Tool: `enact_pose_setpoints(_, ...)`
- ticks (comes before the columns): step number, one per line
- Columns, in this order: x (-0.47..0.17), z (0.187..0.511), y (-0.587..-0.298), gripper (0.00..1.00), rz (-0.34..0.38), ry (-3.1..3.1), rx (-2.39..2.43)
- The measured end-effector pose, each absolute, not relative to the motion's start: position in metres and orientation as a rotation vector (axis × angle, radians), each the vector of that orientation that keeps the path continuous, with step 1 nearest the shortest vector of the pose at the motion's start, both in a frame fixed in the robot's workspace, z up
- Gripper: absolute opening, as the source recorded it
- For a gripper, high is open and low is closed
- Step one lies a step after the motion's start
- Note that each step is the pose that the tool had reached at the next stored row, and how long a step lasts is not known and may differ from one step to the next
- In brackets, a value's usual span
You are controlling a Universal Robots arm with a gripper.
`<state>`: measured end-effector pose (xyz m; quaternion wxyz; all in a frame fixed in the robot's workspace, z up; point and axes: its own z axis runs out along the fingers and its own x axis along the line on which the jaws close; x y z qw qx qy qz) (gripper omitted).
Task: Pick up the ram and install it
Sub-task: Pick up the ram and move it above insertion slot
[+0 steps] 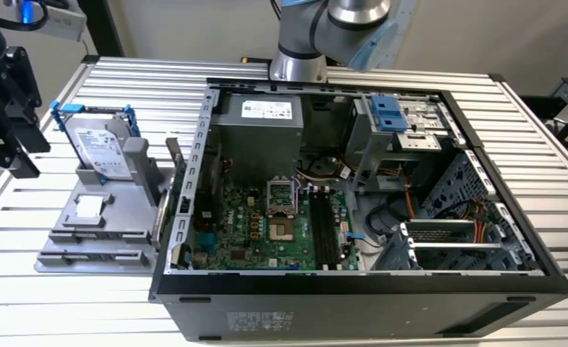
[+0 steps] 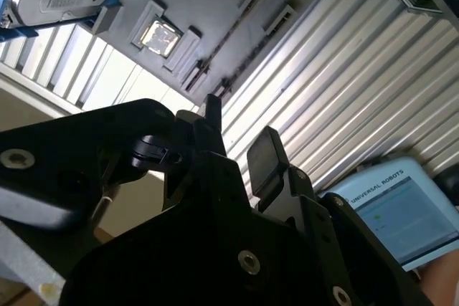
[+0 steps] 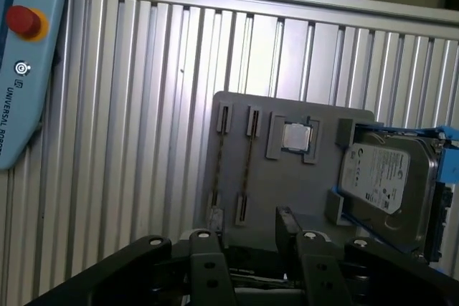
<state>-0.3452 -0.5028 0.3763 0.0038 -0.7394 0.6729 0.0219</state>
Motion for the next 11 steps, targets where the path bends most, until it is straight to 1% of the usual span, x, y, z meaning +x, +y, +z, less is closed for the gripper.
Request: enact_pose_setpoints(11, -0.345, 0.356, -0.502, 1.0, 0.069, 2.128, -2.299)
